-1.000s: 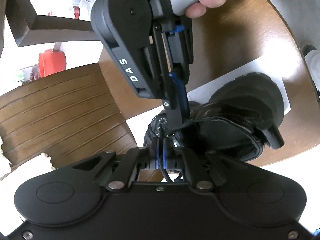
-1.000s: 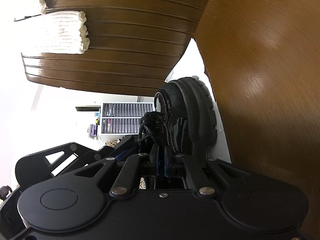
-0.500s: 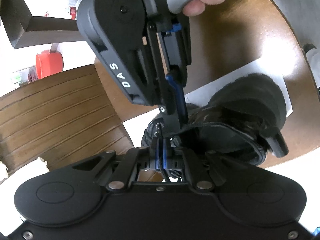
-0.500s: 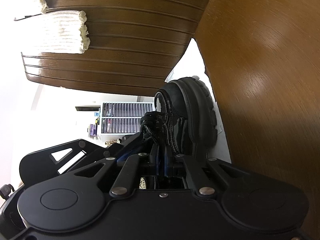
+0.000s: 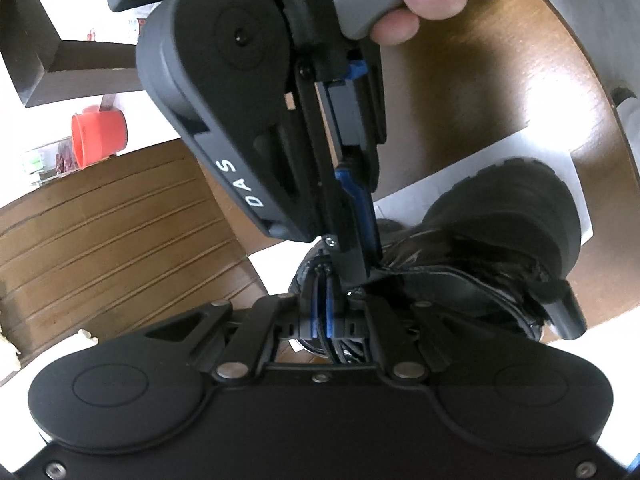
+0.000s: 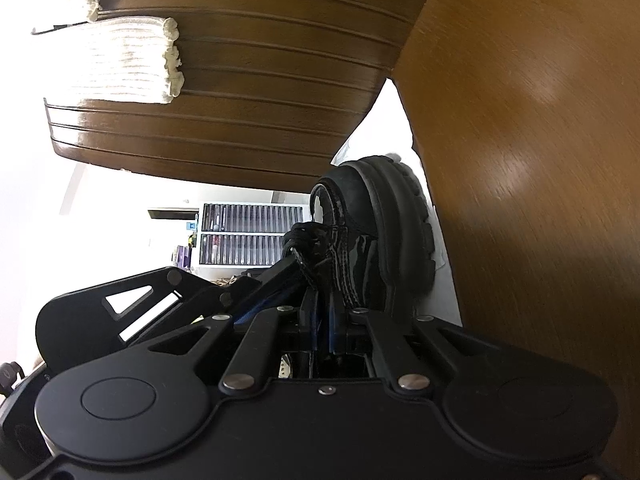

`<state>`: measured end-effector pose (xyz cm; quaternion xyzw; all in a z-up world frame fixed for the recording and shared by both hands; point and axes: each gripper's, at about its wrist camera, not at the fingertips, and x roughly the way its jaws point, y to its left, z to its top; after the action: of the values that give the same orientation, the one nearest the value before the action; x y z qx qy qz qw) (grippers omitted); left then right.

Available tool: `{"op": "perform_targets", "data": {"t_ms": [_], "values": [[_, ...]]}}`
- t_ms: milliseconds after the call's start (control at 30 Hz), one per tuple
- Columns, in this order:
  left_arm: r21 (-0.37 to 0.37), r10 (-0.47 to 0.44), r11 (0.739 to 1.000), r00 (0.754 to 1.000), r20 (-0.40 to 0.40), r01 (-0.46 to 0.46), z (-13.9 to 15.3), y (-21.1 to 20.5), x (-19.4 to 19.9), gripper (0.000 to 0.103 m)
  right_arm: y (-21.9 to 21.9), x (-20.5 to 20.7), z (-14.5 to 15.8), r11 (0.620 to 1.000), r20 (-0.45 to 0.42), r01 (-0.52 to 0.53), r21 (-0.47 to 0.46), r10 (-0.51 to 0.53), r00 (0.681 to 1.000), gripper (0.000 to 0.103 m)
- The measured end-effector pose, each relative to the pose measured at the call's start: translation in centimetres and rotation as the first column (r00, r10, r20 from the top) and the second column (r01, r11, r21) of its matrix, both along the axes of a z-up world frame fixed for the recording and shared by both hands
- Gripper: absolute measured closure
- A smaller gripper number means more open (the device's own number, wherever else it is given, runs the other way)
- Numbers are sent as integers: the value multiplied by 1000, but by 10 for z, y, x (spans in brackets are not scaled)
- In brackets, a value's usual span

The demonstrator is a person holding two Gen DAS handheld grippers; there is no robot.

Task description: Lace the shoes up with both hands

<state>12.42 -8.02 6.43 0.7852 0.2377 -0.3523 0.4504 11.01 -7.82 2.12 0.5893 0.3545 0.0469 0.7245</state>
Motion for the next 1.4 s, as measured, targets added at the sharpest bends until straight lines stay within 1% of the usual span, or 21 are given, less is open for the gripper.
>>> {"op": "perform_targets", "data": {"t_ms": [67, 133, 200, 267, 333, 400, 433, 533, 567, 633, 667, 700, 733, 767, 933, 1100, 1200, 1233, 1267, 1300, 1400], "values": [[1, -1, 1000, 1000, 4, 1, 0, -1, 1, 97, 0, 0, 1, 1000, 1, -2, -8, 2, 1000, 98], [1, 1, 1000, 1000, 7, -1, 0, -1, 3, 97, 0, 1, 5, 999, 1, -14, -37, 14, 1000, 86], [1, 5, 1000, 1000, 8, -5, 0, -1, 5, 97, -6, -3, 4, 1000, -34, 11, -16, -12, 999, 61], [0, 6, 1000, 1000, 10, -6, 0, -2, 6, 97, -19, -13, 0, 995, -58, 95, 31, -93, 994, 53], [-2, 7, 1000, 1000, 13, -7, 0, -2, 7, 97, -31, -23, -6, 973, -79, 205, 104, -197, 977, 53], [-3, 7, 1000, 1000, 16, -7, -1, -2, 7, 97, -34, -28, -13, 945, -77, 272, 182, -262, 962, 53], [-3, 6, 1000, 1000, 18, -6, -1, -1, 6, 97, -34, -28, -17, 928, -73, 291, 235, -281, 957, 53], [0, 2, 1000, 1000, 22, -2, 2, 6, -6, 97, -25, -23, -28, 900, -94, 301, 314, -286, 953, 53], [0, 3, 1000, 1000, 22, -3, 2, 6, -6, 97, -21, -21, -32, 890, -106, 308, 337, -289, 952, 53], [-1, 4, 1000, 1000, 20, -4, 2, 6, -5, 97, -15, -19, -39, 862, -131, 337, 379, -310, 942, 58], [0, 3, 1000, 1000, 20, -3, 2, 6, -5, 97, -13, -18, -42, 849, -144, 353, 393, -323, 935, 64], [1, 2, 1000, 1000, 20, -2, 2, 6, -5, 97, -11, -18, -45, 839, -157, 368, 401, -333, 930, 75], [0, 3, 1000, 1000, 20, -3, 2, 6, -4, 97, -10, -18, -46, 838, -167, 376, 397, -337, 927, 81], [-3, 4, 1000, 1000, 19, -4, 1, 6, -4, 97, -10, -18, -46, 837, -170, 380, 393, -340, 925, 90], [-3, 3, 1000, 1000, 21, -3, 1, 7, -3, 97, -9, -19, -47, 836, -189, 386, 390, -337, 922, 92], [7, 2, 1000, 1000, 23, -3, -1, 7, -1, 97, -12, -20, -44, 835, -177, 380, 398, -336, 925, 92], [7, 3, 1000, 1000, 23, -4, -1, 7, 0, 97, -11, -19, -43, 841, -171, 367, 398, -325, 930, 92], [7, 3, 1000, 1000, 23, -3, -1, 7, 0, 97, -10, -19, -41, 848, -165, 365, 385, -326, 931, 92], [8, 3, 1000, 1000, 23, -3, -1, 7, 0, 97, -10, -19, -39, 853, -158, 364, 374, -328, 931, 97], [8, 3, 1000, 1000, 23, -3, -1, 7, 0, 97, -10, -19, -38, 857, -153, 363, 366, -329, 932, 100], [9, 4, 1000, 1000, 22, -5, -1, 7, 1, 97, -11, -19, -33, 869, -138, 357, 341, -330, 934, 101]]}}
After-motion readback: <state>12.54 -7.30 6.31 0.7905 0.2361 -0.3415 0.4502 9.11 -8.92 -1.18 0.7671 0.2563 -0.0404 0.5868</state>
